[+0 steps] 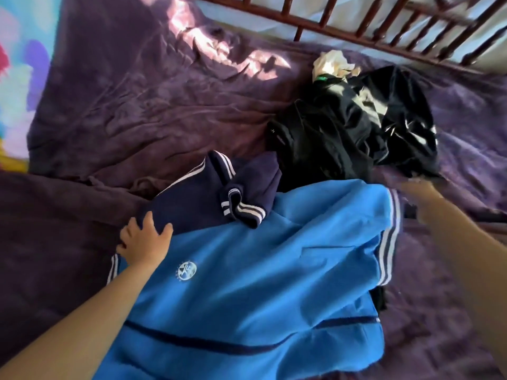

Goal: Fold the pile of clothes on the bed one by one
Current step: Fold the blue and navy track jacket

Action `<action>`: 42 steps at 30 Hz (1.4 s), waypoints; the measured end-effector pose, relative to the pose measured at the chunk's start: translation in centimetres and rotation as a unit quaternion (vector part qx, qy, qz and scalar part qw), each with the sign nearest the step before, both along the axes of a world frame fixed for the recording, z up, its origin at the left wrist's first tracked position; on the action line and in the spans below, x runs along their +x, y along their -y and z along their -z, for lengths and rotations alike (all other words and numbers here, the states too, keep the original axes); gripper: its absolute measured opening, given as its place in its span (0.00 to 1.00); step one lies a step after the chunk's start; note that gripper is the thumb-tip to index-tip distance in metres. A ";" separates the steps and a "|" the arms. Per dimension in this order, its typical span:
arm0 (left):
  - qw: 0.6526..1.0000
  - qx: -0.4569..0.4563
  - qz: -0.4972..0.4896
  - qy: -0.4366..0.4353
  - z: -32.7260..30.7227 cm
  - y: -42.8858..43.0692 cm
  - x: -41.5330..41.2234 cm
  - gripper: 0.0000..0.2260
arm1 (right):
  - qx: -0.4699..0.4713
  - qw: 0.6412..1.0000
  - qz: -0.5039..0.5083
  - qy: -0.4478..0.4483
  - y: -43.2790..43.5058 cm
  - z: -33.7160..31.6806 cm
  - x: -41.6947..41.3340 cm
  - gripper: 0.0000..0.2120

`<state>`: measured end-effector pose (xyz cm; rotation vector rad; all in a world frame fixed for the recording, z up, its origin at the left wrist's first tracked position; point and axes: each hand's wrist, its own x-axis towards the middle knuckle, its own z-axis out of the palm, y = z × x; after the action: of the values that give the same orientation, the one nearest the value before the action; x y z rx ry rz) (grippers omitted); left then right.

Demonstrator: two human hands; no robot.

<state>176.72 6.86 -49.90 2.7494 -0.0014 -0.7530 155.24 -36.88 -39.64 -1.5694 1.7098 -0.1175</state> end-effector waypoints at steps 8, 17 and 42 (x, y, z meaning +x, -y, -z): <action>0.993 0.031 -0.115 -0.013 1.4 -10.2 -6.2 0.25 | 0.035 0.977 0.123 -0.170 -18.3 11.0 -15.5 0.31; 0.998 0.034 -0.046 -0.025 -0.3 -14.4 -14.0 0.24 | 0.181 0.929 0.285 0.151 -25.1 10.2 -21.2 0.08; 0.907 -0.182 -0.297 -0.235 -3.4 -17.1 -27.0 0.30 | -0.026 0.985 0.170 -0.019 -34.6 5.6 -30.0 0.22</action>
<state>149.71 23.92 -46.52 1.9841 0.6879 -1.0664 125.23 -2.28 -45.21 -1.3099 2.0060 -0.3075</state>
